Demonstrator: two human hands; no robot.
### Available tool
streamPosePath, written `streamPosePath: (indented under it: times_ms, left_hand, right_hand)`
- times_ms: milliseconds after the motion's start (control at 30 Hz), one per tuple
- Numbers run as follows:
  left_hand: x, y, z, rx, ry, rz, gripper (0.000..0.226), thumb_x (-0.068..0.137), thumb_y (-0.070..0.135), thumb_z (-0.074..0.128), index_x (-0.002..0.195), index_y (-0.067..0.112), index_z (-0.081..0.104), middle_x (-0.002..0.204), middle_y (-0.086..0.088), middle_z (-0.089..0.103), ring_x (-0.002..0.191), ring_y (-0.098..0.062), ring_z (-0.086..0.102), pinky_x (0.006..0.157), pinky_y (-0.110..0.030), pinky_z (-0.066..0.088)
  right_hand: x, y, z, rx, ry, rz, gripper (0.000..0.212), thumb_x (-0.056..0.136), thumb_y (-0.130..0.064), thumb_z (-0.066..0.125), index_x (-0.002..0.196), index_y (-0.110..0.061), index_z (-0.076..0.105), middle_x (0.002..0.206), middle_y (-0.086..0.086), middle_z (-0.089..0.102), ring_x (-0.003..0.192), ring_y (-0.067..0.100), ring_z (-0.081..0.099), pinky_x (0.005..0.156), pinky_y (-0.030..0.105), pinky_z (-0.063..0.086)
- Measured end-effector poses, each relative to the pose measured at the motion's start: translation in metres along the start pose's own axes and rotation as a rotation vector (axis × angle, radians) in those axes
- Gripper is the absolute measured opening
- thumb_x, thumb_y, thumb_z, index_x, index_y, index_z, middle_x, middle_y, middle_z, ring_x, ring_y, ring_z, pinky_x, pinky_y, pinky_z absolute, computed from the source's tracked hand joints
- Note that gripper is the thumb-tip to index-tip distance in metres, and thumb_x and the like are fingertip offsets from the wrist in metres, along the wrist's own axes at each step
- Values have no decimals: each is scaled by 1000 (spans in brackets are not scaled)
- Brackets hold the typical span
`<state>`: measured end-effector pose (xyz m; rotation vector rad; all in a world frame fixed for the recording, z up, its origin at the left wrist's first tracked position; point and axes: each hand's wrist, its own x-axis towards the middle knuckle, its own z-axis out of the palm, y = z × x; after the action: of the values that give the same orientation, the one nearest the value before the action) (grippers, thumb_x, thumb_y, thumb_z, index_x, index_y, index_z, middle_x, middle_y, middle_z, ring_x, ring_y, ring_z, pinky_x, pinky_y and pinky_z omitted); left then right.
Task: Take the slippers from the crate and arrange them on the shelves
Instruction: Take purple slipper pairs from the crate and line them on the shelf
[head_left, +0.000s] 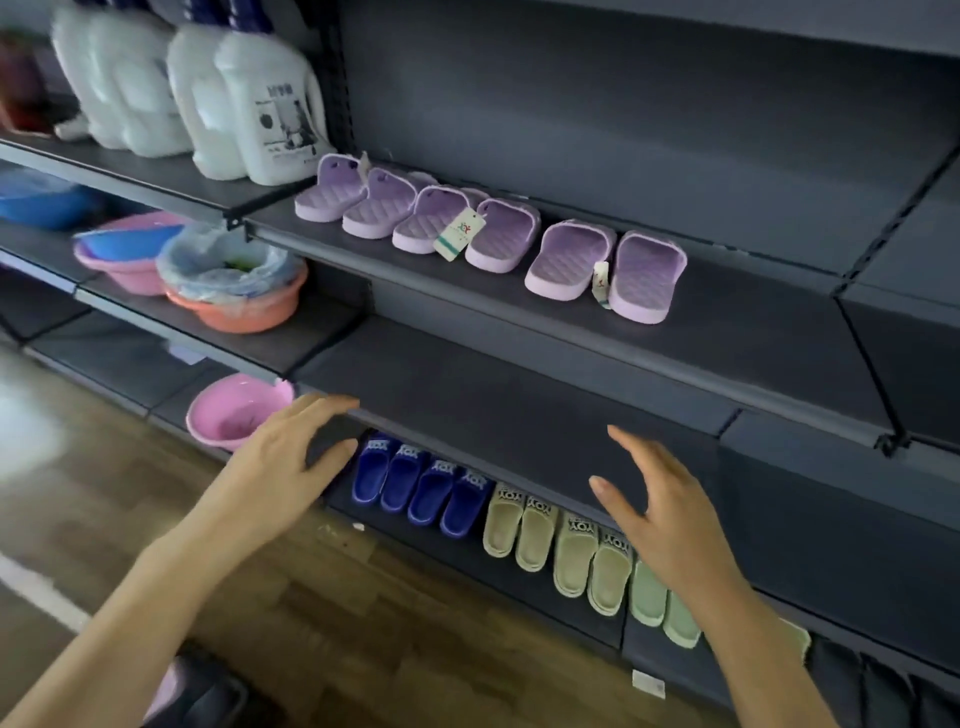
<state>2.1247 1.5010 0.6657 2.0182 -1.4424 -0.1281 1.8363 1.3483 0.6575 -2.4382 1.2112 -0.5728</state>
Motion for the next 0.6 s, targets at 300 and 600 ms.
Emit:
streamPosePath:
  times_ms: [300,600]
  left_hand:
    - [-90,-73,-73,93,92,-145,36,89,24,58,124,16,56,117,4,56,107,-22,55,87,-37,47]
    - [-208,-147,-180,152,190,-342,37,89,31,52,122,16,57,118,-1,59,103,-21,57,90,-23,36]
  right_hand:
    - [0,-104,62,0,-150,-200,53,91,-39,51,140,-24,38,139,-7,44,127,12,40,103,33,33]
    - [-33,-262,142,53,-270,-416,52,91,-34,54,139,-22,40,136,-5,48,125,15,43,104,34,35]
